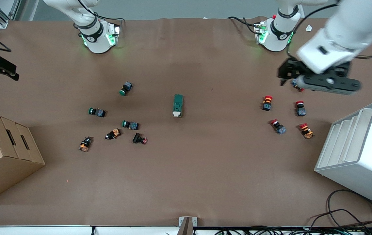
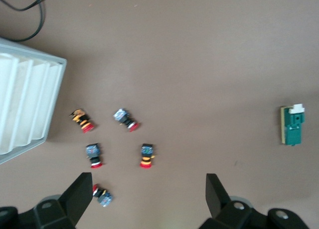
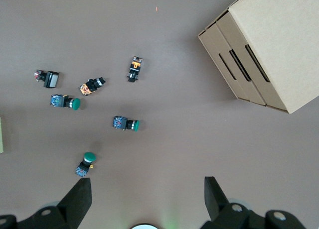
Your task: Close load switch with both arms
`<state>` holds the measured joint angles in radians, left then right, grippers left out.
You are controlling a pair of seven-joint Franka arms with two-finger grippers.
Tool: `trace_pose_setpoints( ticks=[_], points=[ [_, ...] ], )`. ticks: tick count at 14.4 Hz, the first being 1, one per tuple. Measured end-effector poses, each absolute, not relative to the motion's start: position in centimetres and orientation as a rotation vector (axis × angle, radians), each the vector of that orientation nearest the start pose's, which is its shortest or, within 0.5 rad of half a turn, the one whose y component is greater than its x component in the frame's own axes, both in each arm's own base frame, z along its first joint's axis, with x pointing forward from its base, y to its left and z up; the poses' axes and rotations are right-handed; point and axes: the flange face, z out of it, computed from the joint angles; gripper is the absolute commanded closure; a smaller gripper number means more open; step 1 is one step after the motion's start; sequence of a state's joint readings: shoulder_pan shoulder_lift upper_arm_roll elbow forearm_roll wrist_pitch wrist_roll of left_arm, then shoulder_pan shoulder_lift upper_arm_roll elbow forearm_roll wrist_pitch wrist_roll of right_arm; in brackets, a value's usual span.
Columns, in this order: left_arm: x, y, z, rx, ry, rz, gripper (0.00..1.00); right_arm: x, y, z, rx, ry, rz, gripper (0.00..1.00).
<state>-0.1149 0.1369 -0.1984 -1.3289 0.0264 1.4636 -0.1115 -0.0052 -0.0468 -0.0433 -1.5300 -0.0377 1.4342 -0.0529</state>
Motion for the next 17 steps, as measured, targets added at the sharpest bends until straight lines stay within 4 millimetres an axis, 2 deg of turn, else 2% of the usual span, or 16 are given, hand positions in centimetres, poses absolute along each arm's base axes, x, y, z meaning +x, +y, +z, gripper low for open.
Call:
trace_pose_setpoints(
  ticks=[3,7,9,13,17],
  points=[
    [55.7,-13.4,64.6,-3.121,0.239,0.051,0.00,51.8,-4.0,64.9,-3.130,0.034,0.088,0.00],
    [53.5,-7.8,62.7,-3.111,0.138,0.152,0.00,51.5,-4.0,64.0,-3.111,0.032,0.090,0.00],
    [53.2,-6.7,62.8,-3.116,0.110,0.127,0.00,51.3,-3.5,64.2,-3.112,0.014,0.087,0.00],
    [52.9,-6.5,63.5,-3.125,0.101,0.091,0.00,51.2,-2.5,64.2,-3.116,-0.014,0.081,0.00],
    [52.5,-3.6,64.5,-3.186,0.012,0.076,0.00,51.2,-2.7,64.1,-3.135,-0.016,0.084,0.00]
  ],
)
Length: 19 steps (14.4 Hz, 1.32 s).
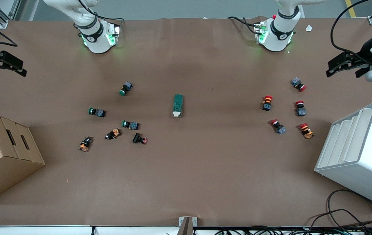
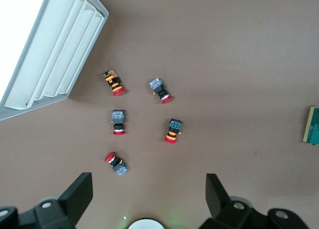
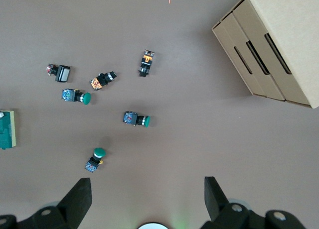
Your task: Close load switch with both arms
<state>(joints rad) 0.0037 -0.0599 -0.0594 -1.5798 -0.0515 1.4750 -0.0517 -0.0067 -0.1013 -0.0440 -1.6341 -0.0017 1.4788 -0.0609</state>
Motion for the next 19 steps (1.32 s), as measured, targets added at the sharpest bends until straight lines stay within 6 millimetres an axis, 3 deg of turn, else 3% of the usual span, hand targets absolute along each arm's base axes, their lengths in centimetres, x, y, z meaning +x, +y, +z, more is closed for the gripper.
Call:
trace_pose_setpoints(
  ticks=[7,19],
  points=[
    [51.8,-5.5,64.9,-3.183,0.091,0.071,0.00,51.2,-2.8,64.0,-3.137,-0.042,0.091,0.00],
    [51.8,-4.4,64.6,-3.149,0.147,0.090,0.00,51.2,-2.8,64.0,-3.137,-0.046,0.095,0.00]
  ],
)
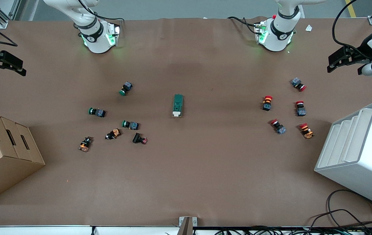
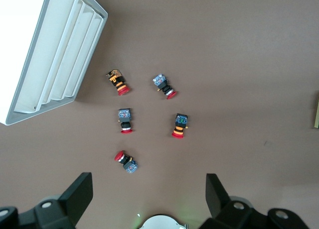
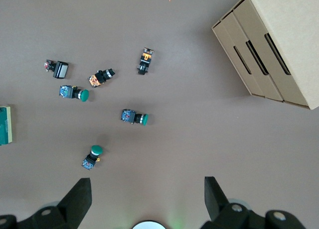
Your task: Close load switch with both arms
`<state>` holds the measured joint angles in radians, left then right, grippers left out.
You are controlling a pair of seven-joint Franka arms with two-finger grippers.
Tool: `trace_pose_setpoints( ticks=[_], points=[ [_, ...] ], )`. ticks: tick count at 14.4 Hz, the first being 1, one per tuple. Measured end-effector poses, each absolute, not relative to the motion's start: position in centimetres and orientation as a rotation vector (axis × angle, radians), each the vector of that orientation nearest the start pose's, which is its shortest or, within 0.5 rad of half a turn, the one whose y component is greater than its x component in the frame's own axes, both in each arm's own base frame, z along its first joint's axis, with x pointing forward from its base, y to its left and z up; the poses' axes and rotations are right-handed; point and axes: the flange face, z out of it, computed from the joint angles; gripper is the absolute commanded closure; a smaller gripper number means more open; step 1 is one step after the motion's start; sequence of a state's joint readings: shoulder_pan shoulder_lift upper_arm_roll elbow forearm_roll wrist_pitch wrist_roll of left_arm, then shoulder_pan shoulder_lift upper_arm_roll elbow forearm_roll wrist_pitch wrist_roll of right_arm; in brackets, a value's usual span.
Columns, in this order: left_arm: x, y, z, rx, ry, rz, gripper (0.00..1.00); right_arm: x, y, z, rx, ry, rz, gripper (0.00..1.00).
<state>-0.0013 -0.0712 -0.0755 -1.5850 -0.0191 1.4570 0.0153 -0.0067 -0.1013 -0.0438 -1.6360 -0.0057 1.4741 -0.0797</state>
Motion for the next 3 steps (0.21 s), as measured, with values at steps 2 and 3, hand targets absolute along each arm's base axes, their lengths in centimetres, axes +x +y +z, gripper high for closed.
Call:
trace_pose_setpoints(
  ticks=[2,3],
  points=[
    [52.30,-4.36,64.62,-3.150,0.147,0.086,0.00,51.15,-2.78,63.98,-3.137,-0.046,0.095,0.00],
    [52.63,-4.36,64.68,-3.151,0.147,0.081,0.00,51.15,-2.78,63.98,-3.137,-0.046,0.095,0.00]
  ],
)
